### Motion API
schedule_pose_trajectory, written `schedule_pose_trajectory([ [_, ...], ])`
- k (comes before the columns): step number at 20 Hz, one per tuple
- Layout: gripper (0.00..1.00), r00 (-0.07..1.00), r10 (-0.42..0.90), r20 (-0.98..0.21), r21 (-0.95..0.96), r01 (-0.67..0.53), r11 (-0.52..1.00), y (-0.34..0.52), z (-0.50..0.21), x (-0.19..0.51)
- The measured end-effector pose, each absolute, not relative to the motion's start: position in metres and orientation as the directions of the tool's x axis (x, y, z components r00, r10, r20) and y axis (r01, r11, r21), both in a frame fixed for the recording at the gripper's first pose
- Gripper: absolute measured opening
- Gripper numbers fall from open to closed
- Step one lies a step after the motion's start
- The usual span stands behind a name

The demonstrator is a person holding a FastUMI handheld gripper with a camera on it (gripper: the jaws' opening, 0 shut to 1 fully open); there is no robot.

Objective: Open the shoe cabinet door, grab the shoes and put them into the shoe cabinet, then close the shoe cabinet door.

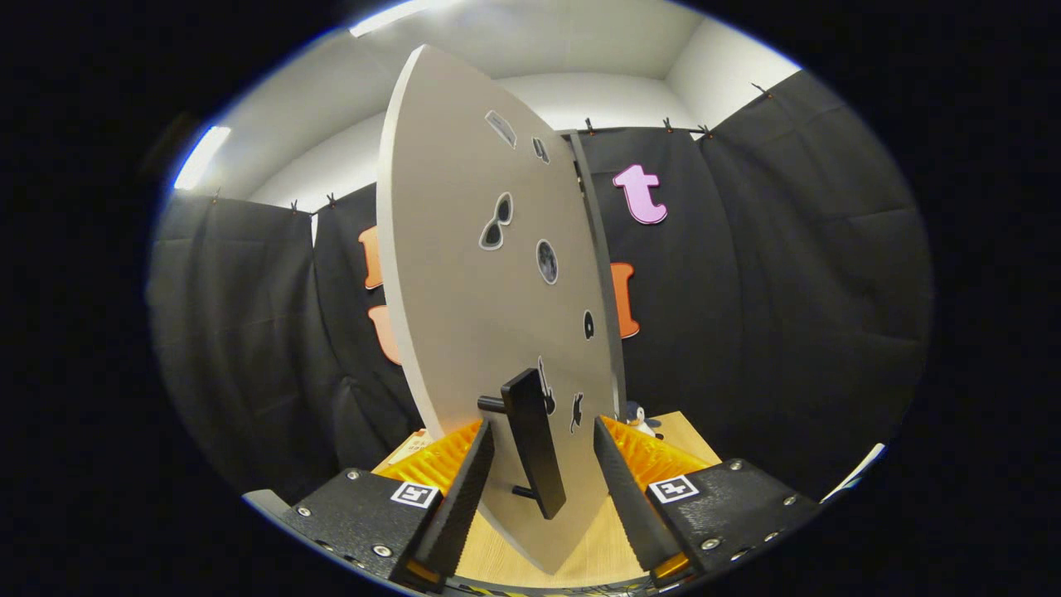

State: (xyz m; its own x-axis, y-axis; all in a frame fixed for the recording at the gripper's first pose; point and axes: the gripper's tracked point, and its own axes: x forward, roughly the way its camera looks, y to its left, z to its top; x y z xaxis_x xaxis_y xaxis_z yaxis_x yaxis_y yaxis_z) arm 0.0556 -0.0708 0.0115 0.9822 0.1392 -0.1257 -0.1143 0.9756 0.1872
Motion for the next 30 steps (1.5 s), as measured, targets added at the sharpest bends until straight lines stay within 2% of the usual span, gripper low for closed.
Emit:
schedule_pose_trajectory([
  [18,0.8,0.931,0.346,-0.113,0.204,-0.319,0.925,-0.028,0.006,0.08],
  [24,0.85,0.92,0.377,-0.109,0.133,-0.362,0.922,-0.019,0.006,0.085],
  [30,0.86,0.92,0.376,-0.112,0.093,-0.367,0.925,-0.011,0.006,0.088],
])
